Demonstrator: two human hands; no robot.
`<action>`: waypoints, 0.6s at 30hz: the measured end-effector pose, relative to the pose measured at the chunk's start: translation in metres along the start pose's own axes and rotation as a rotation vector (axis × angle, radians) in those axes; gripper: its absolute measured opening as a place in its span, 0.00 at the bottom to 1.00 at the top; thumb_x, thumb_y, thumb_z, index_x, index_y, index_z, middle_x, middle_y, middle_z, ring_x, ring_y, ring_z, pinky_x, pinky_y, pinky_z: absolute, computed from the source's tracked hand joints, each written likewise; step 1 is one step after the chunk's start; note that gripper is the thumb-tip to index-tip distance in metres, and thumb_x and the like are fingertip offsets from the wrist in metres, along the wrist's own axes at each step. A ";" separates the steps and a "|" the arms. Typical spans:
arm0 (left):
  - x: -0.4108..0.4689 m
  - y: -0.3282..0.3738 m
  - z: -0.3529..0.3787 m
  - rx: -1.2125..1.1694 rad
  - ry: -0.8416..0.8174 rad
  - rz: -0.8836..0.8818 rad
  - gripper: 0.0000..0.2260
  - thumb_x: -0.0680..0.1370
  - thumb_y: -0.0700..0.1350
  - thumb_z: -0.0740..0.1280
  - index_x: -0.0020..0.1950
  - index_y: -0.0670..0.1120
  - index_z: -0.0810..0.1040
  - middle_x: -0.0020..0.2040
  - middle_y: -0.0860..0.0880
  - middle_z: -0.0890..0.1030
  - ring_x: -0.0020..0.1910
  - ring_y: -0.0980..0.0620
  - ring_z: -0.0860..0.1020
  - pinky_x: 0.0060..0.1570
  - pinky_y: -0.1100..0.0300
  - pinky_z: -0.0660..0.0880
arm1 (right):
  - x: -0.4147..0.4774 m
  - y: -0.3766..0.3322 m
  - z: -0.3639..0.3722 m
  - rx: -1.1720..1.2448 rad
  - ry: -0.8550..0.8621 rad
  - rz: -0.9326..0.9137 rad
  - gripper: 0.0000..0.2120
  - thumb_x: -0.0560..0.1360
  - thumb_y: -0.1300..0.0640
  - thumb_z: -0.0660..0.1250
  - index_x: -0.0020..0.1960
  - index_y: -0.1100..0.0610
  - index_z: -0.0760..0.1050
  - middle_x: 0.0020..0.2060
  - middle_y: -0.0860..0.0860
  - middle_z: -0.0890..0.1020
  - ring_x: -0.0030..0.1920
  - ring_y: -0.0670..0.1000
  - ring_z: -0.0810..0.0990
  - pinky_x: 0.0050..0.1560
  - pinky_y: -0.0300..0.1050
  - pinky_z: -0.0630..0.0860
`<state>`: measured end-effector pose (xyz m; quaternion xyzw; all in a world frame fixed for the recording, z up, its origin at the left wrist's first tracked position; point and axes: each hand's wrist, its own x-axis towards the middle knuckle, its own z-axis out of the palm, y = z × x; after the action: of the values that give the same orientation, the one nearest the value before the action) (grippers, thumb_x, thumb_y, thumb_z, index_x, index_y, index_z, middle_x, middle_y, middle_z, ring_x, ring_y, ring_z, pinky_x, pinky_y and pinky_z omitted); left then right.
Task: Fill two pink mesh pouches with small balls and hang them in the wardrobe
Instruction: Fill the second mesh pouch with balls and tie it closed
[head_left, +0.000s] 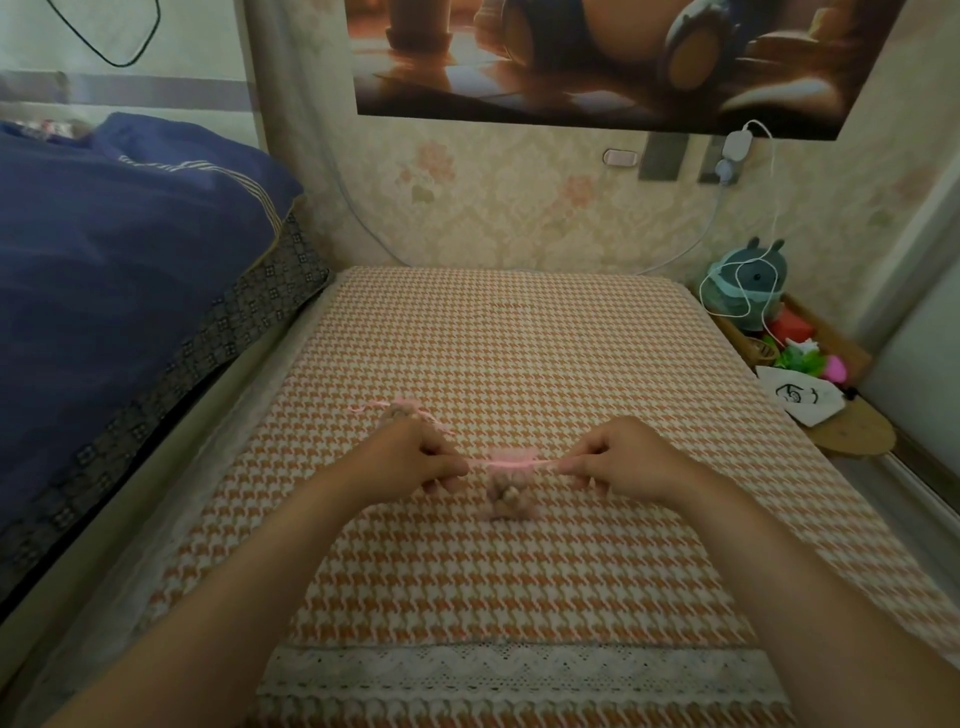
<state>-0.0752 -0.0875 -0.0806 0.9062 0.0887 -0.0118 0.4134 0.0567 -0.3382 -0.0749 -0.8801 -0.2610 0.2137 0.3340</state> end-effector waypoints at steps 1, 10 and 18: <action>-0.001 -0.002 -0.003 -0.017 0.000 -0.007 0.08 0.78 0.45 0.71 0.40 0.45 0.86 0.36 0.53 0.86 0.34 0.55 0.82 0.39 0.62 0.80 | 0.001 0.001 0.000 0.010 0.006 0.015 0.09 0.77 0.51 0.74 0.41 0.53 0.87 0.35 0.49 0.87 0.32 0.46 0.80 0.43 0.49 0.82; -0.014 -0.002 0.003 -0.351 0.002 -0.141 0.12 0.82 0.45 0.64 0.41 0.44 0.80 0.33 0.52 0.83 0.31 0.58 0.79 0.32 0.64 0.72 | 0.007 -0.001 0.012 0.432 0.018 0.193 0.10 0.81 0.55 0.69 0.49 0.62 0.82 0.40 0.54 0.86 0.30 0.50 0.80 0.30 0.42 0.75; -0.012 -0.014 0.002 -0.408 0.012 -0.198 0.13 0.81 0.41 0.64 0.38 0.42 0.79 0.32 0.46 0.82 0.33 0.50 0.78 0.43 0.53 0.73 | 0.005 -0.005 0.019 0.397 -0.053 0.353 0.10 0.82 0.56 0.67 0.45 0.60 0.79 0.34 0.51 0.82 0.27 0.48 0.76 0.28 0.39 0.68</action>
<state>-0.0898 -0.0819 -0.0917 0.7908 0.1800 -0.0288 0.5843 0.0485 -0.3231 -0.0849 -0.8233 -0.0649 0.3389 0.4507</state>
